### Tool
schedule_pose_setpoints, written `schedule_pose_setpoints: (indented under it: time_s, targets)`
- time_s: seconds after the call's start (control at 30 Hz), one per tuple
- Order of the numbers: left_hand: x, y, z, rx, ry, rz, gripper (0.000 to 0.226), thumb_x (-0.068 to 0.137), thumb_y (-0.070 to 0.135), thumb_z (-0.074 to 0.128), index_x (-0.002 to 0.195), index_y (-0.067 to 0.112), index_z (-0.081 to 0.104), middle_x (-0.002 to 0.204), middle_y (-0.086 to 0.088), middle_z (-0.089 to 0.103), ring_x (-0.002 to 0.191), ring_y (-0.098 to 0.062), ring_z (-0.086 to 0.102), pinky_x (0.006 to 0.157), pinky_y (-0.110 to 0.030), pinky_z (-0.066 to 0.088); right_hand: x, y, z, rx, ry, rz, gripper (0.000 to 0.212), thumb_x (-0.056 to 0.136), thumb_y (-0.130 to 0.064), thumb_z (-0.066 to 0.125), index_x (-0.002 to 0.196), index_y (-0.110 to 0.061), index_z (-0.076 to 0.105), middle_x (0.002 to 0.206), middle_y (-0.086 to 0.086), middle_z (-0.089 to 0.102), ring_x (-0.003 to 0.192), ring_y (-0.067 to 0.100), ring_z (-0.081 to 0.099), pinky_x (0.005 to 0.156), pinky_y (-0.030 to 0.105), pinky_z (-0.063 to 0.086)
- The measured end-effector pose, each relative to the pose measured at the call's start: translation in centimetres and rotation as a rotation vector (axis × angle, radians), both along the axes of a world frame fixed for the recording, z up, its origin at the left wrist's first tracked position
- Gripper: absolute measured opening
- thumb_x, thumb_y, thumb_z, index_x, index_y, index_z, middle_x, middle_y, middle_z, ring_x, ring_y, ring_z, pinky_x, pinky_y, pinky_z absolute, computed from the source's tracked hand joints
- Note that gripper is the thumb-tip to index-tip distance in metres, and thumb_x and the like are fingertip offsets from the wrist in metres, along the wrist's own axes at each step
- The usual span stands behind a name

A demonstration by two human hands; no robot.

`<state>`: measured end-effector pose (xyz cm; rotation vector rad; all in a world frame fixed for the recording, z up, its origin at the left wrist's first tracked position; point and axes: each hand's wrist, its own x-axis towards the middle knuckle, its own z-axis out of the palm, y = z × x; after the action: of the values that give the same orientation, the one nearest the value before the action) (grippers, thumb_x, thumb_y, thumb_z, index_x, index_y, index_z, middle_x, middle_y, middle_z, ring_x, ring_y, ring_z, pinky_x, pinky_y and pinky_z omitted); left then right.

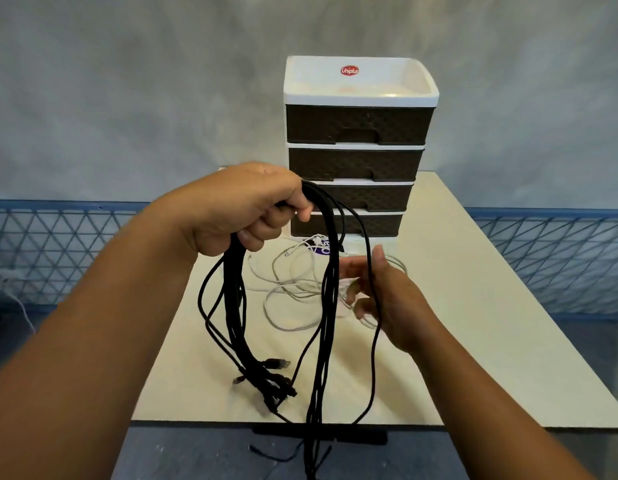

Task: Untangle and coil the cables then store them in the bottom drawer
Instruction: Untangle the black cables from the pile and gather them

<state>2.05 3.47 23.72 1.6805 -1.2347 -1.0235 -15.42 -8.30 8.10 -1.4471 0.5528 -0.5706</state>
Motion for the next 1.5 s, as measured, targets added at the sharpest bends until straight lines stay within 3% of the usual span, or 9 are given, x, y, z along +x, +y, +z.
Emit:
schedule_pose_setpoints:
  time_s: [0.1, 0.17, 0.27, 0.37, 0.7, 0.87, 1.1, 1.27, 1.5]
  targets:
    - [-0.9, 0.6, 0.8, -0.007, -0.021, -0.027, 0.015, 0.082, 0.017, 0.049, 0.070, 0.012, 0.055, 0.048, 0.007, 0.025, 0.040, -0.007, 0.015, 0.040, -0.014, 0.012, -1.3, 3.7, 0.1, 0.155, -0.212, 0.390, 0.079, 0.084, -0.071, 0.043, 0.125, -0.004, 0.057, 0.115, 0.015, 0.067, 0.111, 0.028, 0.061, 0.094, 0.038, 0.048]
    - [-1.1, 1.1, 1.6, -0.030, -0.034, -0.027, 0.013, 0.076, 0.021, 0.049, 0.067, 0.013, 0.056, 0.048, 0.008, 0.024, 0.040, -0.007, 0.016, 0.039, -0.013, 0.013, -1.9, 5.5, -0.9, 0.119, -0.116, 0.532, 0.058, 0.080, -0.053, 0.069, 0.113, -0.005, 0.060, 0.096, 0.017, 0.069, 0.095, 0.033, 0.064, 0.088, 0.038, 0.049]
    - [-0.7, 2.4, 2.7, -0.076, -0.038, 0.036, 0.014, 0.075, 0.021, 0.051, 0.064, 0.015, 0.058, 0.048, 0.008, 0.023, 0.039, -0.006, 0.015, 0.039, -0.013, 0.012, -4.1, 6.4, -3.0, 0.078, 0.027, 0.484, 0.017, 0.079, -0.024, 0.076, 0.082, -0.012, 0.065, 0.064, 0.008, 0.063, 0.067, 0.027, 0.065, 0.079, 0.039, 0.048]
    - [0.7, 4.0, 3.3, -0.091, -0.165, 0.088, 0.024, 0.087, 0.014, 0.052, 0.065, 0.014, 0.062, 0.048, 0.007, 0.025, 0.041, -0.008, 0.016, 0.039, -0.016, 0.012, -7.6, 5.9, -4.5, 0.081, 0.113, 0.395, 0.021, 0.082, -0.028, 0.072, 0.066, -0.021, 0.060, 0.054, 0.005, 0.051, 0.058, 0.025, 0.060, 0.073, 0.039, 0.042]
    - [5.5, 8.7, -0.2, 0.053, -0.966, 0.174, 0.015, 0.082, 0.024, 0.074, 0.074, 0.029, 0.063, 0.061, 0.010, 0.056, 0.057, -0.007, 0.051, 0.052, -0.021, 0.033, -10.0, 2.7, 1.7, -0.121, 0.209, 0.197, 0.057, 0.055, -0.069, 0.080, 0.062, -0.020, 0.051, 0.060, 0.008, 0.027, 0.052, 0.018, 0.021, 0.051, 0.032, 0.018]
    - [10.6, 9.8, -3.5, 0.079, -1.116, 0.225, 0.028, 0.082, 0.050, 0.070, 0.079, 0.023, 0.065, 0.067, 0.002, 0.059, 0.061, -0.011, 0.054, 0.052, -0.029, 0.037, -6.1, 2.9, 3.7, -0.228, 0.300, 0.244, 0.028, 0.085, -0.042, 0.065, 0.061, -0.029, 0.061, 0.055, -0.002, 0.034, 0.047, 0.010, 0.024, 0.044, 0.024, 0.022]
    - [18.3, 10.3, -6.1, 0.100, -1.465, 0.188, 0.018, 0.093, 0.036, 0.058, 0.095, 0.019, 0.064, 0.079, 0.000, 0.063, 0.069, -0.020, 0.052, 0.056, -0.030, 0.036, 1.2, 2.0, 2.6, -0.422, 0.484, 0.217, 0.027, 0.089, -0.042, 0.060, 0.072, -0.021, 0.062, 0.050, -0.006, 0.039, 0.044, 0.010, 0.033, 0.048, 0.026, 0.027]
    - [21.8, 10.8, -9.0, 0.092, -1.509, 0.206, 0.022, 0.095, 0.036, 0.055, 0.098, 0.015, 0.065, 0.083, -0.007, 0.066, 0.077, -0.029, 0.061, 0.056, -0.030, 0.029, 5.8, 1.9, 0.8, -0.572, 0.603, 0.167, 0.033, 0.091, -0.043, 0.058, 0.072, -0.016, 0.061, 0.048, -0.004, 0.044, 0.041, 0.008, 0.039, 0.050, 0.027, 0.033]
    - [24.4, 11.7, -17.5, 0.207, -1.225, 0.177, 0.023, 0.094, 0.036, 0.056, 0.076, 0.026, 0.046, 0.063, 0.007, 0.047, 0.066, -0.023, 0.053, 0.054, -0.031, 0.037, 8.8, 1.5, -1.8, -0.738, 0.722, 0.096, 0.037, 0.092, -0.041, 0.059, 0.064, -0.019, 0.052, 0.050, -0.001, 0.049, 0.053, 0.020, 0.051, 0.053, 0.036, 0.037]
